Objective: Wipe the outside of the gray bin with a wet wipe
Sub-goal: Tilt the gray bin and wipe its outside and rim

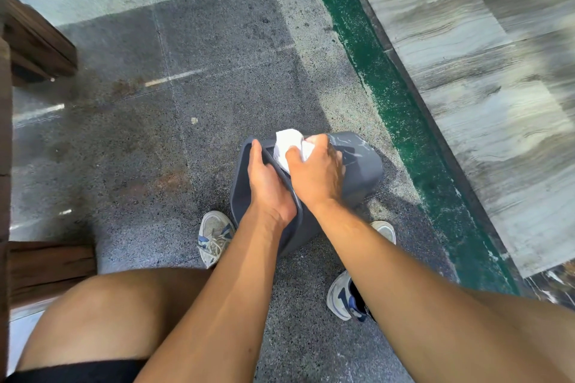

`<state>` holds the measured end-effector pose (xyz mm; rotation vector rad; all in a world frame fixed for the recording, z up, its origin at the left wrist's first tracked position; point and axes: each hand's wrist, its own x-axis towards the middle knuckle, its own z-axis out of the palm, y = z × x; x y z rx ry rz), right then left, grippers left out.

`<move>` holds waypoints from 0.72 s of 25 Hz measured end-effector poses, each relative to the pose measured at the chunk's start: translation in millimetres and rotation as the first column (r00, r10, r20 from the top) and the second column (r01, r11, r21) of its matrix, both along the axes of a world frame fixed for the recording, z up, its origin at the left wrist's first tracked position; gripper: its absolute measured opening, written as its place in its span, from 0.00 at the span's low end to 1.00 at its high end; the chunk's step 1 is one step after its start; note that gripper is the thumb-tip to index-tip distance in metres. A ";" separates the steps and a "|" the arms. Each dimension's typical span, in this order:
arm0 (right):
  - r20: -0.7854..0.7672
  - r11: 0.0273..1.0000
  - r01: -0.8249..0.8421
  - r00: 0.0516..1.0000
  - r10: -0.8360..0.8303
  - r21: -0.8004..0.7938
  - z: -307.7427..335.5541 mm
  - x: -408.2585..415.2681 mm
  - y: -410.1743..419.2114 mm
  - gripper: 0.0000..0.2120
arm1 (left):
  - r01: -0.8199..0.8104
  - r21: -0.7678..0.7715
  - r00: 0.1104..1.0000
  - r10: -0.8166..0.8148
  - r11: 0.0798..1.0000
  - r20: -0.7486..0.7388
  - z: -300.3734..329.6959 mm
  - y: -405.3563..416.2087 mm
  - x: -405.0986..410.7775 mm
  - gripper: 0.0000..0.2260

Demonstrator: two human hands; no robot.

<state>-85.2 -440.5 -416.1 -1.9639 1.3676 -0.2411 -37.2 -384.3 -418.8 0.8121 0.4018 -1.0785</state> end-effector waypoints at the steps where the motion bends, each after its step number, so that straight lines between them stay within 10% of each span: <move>1: -0.002 1.000 0.015 1.000 -0.015 0.005 -2.4 -0.2 -1.6 0.16 | 0.006 -0.013 1.000 -0.006 1.000 0.003 -0.5 1.1 0.4 0.36; 18: -0.111 0.999 -0.040 0.993 0.036 -0.030 -42.4 -3.7 -31.6 0.19 | 0.031 0.334 0.996 -0.055 0.942 0.063 6.7 16.4 3.5 0.27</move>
